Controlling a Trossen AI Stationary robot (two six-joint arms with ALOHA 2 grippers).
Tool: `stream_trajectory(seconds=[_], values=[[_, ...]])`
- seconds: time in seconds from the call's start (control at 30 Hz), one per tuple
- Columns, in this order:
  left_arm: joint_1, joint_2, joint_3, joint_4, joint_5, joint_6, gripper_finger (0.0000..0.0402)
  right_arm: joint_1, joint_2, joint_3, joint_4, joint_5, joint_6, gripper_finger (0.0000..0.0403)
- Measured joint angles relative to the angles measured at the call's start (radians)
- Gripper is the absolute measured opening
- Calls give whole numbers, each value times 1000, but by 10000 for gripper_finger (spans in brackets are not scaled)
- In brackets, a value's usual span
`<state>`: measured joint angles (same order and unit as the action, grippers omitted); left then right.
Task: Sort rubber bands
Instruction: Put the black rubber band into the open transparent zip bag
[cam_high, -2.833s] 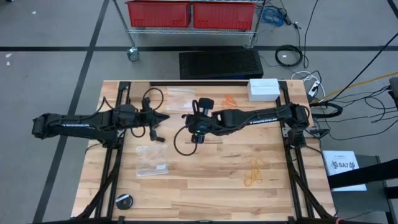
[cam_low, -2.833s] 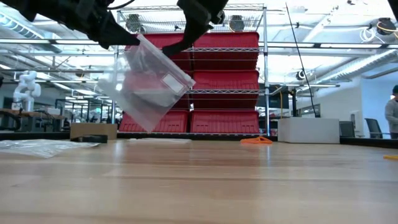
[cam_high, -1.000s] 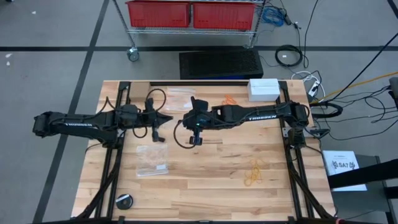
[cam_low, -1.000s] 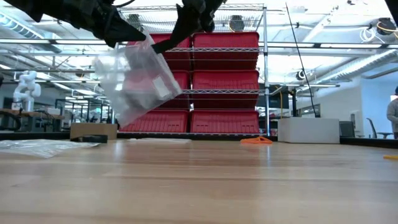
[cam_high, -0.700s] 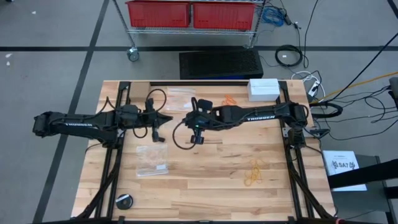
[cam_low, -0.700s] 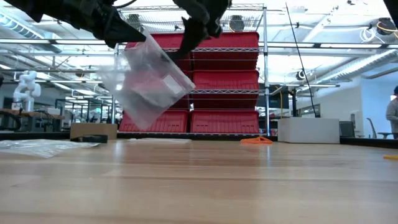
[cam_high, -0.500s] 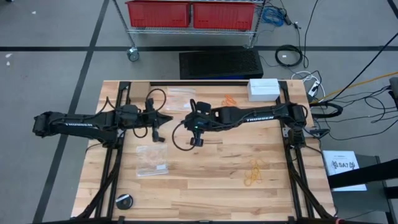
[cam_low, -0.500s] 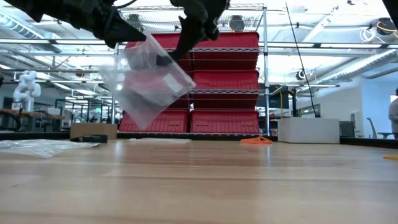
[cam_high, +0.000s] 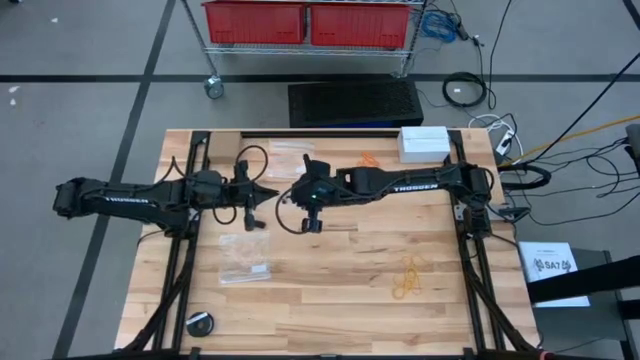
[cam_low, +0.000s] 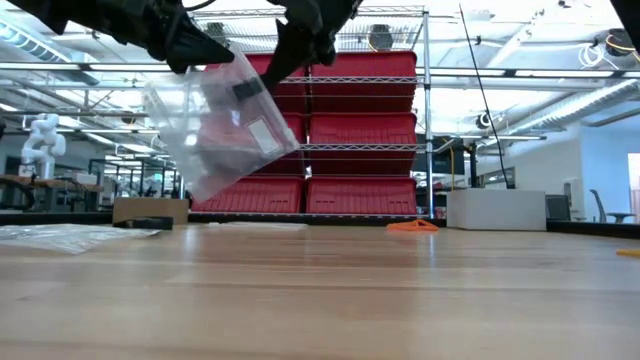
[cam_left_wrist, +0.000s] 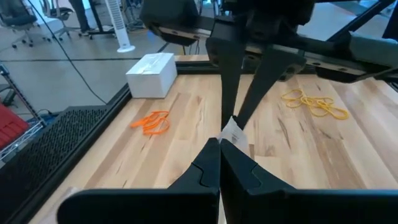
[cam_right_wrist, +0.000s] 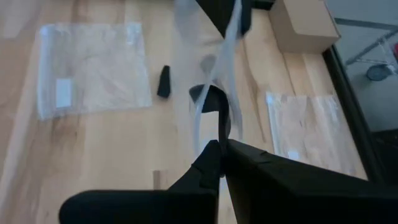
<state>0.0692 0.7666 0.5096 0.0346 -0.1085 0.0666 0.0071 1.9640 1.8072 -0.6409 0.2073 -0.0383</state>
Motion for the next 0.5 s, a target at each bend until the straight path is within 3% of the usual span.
stream_trajectory(seconds=[0.3, 0.5], values=[[0, 0, 0, 4, -14, 0, 0, 3, 1, 0, 60, -31, 3, 5], [0, 0, 0, 11, -14, -1, 0, -1, 9, 0, 70, -30, 12, 60]])
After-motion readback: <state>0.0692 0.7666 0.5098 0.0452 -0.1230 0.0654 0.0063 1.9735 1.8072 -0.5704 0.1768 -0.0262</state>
